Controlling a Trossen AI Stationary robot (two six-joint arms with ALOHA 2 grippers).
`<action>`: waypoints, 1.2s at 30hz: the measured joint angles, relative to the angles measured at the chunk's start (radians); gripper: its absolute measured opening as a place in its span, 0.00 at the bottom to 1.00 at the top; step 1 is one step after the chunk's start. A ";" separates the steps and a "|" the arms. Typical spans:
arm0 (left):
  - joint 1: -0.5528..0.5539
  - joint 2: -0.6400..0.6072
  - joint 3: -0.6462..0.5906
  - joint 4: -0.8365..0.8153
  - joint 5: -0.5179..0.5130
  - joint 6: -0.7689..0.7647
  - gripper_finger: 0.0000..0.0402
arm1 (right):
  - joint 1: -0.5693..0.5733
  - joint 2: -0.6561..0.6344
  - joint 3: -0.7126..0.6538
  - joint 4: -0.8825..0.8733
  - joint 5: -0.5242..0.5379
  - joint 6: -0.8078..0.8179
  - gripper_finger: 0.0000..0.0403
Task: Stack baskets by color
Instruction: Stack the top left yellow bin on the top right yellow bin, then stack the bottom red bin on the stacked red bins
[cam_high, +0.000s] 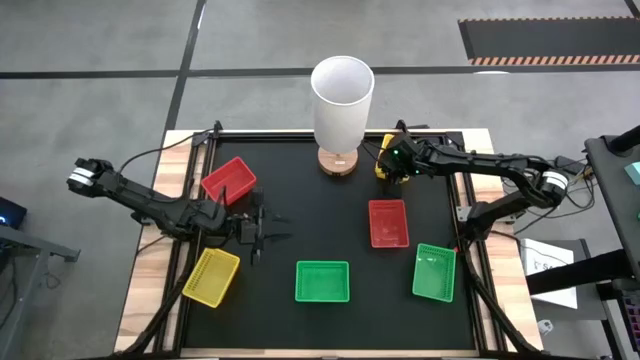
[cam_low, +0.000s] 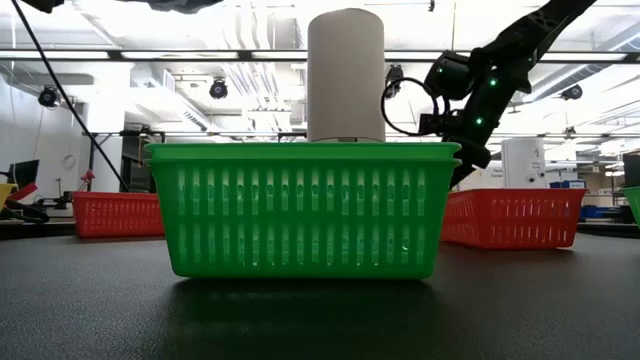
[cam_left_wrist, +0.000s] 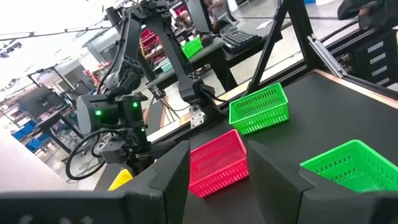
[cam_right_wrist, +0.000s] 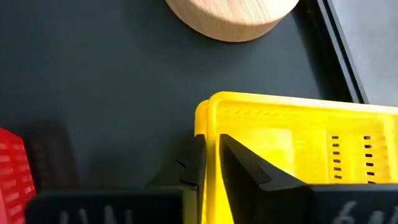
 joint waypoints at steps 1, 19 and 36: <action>0.000 0.000 0.000 0.001 0.000 -0.001 0.35 | 0.000 0.000 0.000 0.000 0.000 0.005 0.13; 0.000 0.002 -0.016 0.001 0.000 -0.032 0.35 | 0.072 -0.214 0.055 -0.211 -0.012 0.287 0.33; 0.000 0.002 -0.021 0.000 0.000 -0.102 0.35 | 0.663 -0.281 0.055 -0.012 -0.023 0.696 0.27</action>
